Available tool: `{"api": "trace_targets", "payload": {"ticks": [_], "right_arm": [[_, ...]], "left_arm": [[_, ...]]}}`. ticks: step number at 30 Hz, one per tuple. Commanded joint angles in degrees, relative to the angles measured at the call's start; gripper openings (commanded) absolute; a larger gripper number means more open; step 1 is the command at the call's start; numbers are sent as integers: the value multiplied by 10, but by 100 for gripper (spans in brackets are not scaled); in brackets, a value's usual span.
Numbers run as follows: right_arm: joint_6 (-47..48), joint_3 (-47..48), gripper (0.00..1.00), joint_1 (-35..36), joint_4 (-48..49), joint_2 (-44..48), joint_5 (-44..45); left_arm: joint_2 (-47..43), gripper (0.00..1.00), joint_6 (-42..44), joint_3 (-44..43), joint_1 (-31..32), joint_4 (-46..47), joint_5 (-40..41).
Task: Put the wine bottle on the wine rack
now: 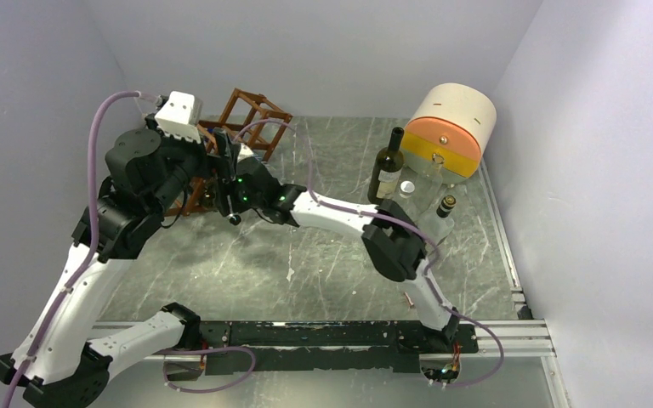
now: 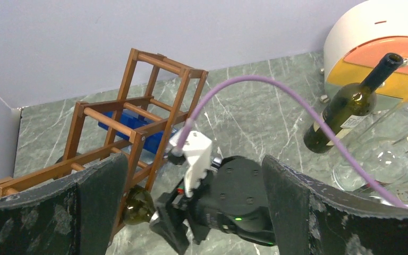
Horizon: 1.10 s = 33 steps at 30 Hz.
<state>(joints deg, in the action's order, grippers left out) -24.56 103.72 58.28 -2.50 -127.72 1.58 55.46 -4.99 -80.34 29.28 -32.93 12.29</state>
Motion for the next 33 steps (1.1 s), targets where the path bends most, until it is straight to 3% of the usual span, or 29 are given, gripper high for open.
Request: {"api": "trace_targets", "payload": {"ticks": [1,8,14,25,33], "right_arm": [[10,-66,65,-2,64,107,61],[41,-131,65,-3,-11,239,167],[46,-169,65,-3,-130,359,290],[-43,-221,66,-2,-377,550,474],[-48,-296,75,-3,-417,630,517]], "left_arm": [[-19,99,-3,-28,-3,-7,-9],[-60,99,-8,-9,-4,10,-43],[-104,99,-25,38,-3,36,-101],[-169,99,-82,146,-3,88,-226],[-186,98,-91,214,-4,145,-207]]}}
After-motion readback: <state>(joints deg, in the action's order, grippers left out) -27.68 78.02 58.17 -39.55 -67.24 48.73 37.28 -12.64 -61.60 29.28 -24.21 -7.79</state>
